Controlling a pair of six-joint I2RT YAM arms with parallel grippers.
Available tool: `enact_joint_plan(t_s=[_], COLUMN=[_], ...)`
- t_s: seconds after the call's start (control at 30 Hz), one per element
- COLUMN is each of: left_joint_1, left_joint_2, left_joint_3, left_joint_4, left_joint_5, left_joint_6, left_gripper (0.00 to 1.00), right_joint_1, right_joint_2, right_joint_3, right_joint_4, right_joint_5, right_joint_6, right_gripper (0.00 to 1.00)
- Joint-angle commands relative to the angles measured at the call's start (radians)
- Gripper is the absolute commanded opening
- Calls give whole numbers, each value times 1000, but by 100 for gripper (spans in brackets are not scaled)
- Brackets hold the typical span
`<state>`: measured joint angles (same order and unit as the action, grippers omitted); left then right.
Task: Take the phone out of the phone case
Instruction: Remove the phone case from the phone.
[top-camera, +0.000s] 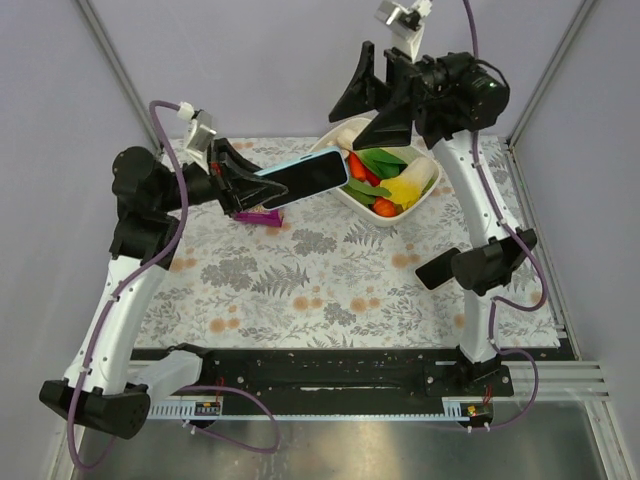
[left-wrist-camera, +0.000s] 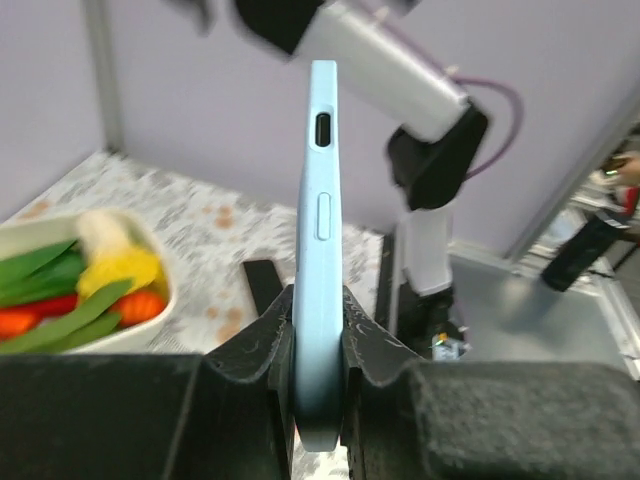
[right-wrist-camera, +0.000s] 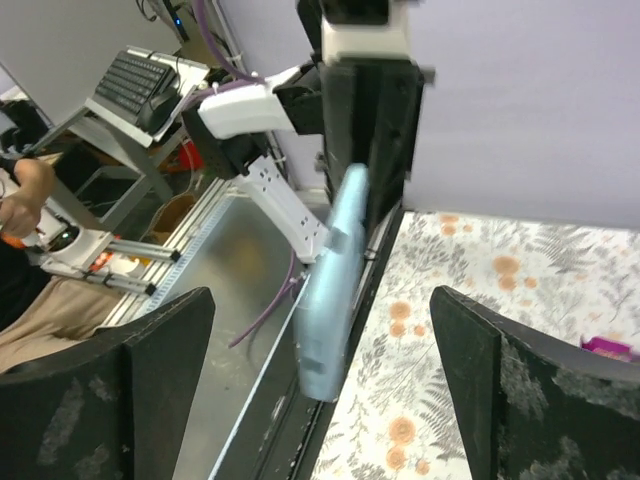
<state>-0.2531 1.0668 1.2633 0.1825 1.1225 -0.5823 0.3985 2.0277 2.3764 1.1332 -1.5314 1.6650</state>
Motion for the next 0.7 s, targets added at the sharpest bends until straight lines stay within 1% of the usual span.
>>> enact_joint_plan(t_s=[0.0,0.07,0.13,0.3,0.4,0.43,0.47,0.5,0.53,0.57,0.6,0.67], left_joint_1=[23,18,14,-37,-81,-92,-112,-127,-146,-156,-163,-170], left_joint_2=[27,39,39,59,90,103,119,133,142,148,147,148], left_joint_3=[97,145,182,277,317,333,349,363,376,380,386,407], left_joint_4=[-636,-739,-826,-1067,-1187,-1228,-1267,-1307,-1339,-1357,-1380,-1422], left_joint_5=[-127,-139,-176,-337,-444,-472,-509,-551,-582,-604,-613,-630], left_joint_6=[508,574,679,874,955,975,1001,1024,1045,1062,1082,1111], left_gripper=[0,0,0,0,0,0,0,0,0,0,0,0], right_joint_1=[-19,-32,-41,-61,-76,-79,-79,-79,-73,-63,-55,-56], right_joint_2=[-27,-23,-20,-18,-20,-23,-29,-37,-53,-75,-101,-165], right_joint_3=[205,280,331,408,336,310,287,281,279,264,218,71], right_joint_4=[-388,-583,-725,-1100,-1125,-1165,-1234,-1417,-1551,-1707,-1809,-1819], right_joint_5=[-43,-10,36,200,260,267,286,341,394,465,509,524], right_joint_6=[-310,-475,-614,-910,-916,-933,-1002,-1112,-1337,-1482,-1590,-1659], right_gripper=[99,99,100,100,100,99,100,100,99,100,99,99])
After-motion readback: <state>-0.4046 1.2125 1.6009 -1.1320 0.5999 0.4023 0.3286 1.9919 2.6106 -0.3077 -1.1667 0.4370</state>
